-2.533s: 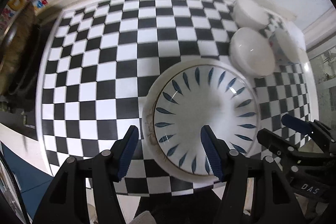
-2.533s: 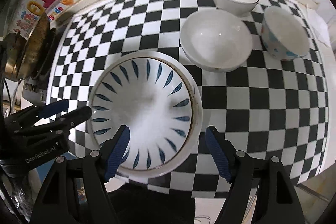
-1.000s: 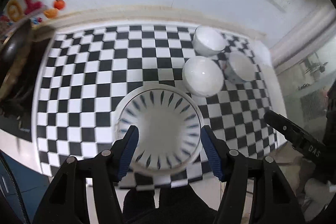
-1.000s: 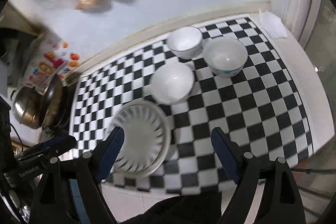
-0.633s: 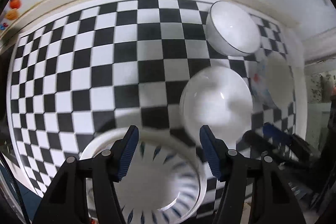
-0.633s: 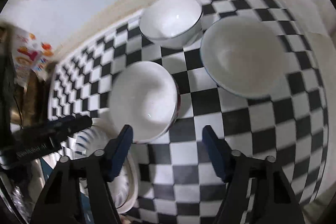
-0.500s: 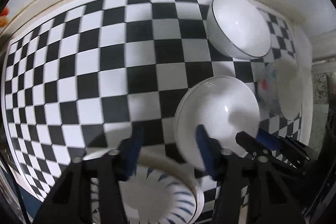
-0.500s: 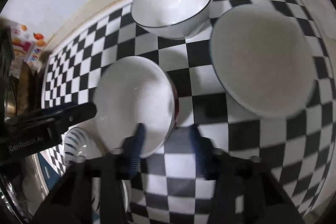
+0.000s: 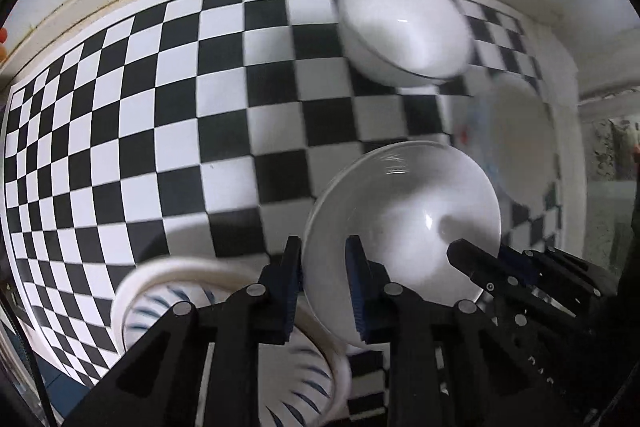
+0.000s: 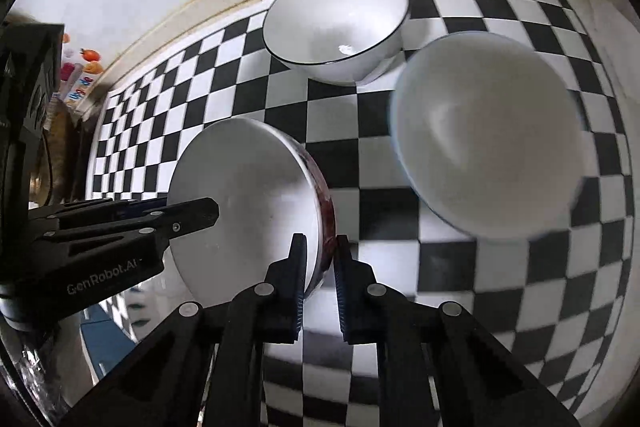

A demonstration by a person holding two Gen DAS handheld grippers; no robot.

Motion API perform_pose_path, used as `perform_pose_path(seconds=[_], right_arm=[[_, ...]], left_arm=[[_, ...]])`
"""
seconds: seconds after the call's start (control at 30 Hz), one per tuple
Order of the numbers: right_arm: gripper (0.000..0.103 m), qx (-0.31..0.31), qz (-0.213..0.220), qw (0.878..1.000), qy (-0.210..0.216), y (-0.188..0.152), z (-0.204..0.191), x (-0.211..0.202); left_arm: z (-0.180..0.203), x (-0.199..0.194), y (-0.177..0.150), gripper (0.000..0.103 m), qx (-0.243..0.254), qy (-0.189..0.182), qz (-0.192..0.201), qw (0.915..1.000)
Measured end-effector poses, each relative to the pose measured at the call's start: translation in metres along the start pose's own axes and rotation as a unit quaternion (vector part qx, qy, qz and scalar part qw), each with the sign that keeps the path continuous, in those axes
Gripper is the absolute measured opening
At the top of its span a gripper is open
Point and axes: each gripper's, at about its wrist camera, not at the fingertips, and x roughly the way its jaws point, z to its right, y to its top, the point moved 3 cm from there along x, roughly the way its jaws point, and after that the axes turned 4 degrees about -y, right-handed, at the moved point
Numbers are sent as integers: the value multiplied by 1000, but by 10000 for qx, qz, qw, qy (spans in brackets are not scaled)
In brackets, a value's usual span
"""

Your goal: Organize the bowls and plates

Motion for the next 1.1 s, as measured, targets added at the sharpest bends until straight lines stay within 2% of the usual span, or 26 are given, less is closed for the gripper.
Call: perform_pose_path(seconds=[0.13,0.2,0.33,0.47,0.8,1.1], right_arm=[[15,14,40,10000,38,-23,12,-28],[15,52,22,10000,21,-37,20,-39],[15,139,-22,9999,-40,-59,41,-49],[15,241,-93,9996,-134,-75,63,-49],[15,467,-309,9982,-207,-92,91,-30],[15,535,-435,9974,-199,-94,97,-20]], left_arm=[[18,-11,-25,20,102,-206,-8,9997],[23,-15,-22,20,156,-256,-36,9995],[46,1,-32,20,228,-329,-180,9990],[65,22,-43,20,304,-317,-370,9984],[81,54,-61,20,461,-227,-667,9964],[80,56,-65,20,508,-192,-684,9962]])
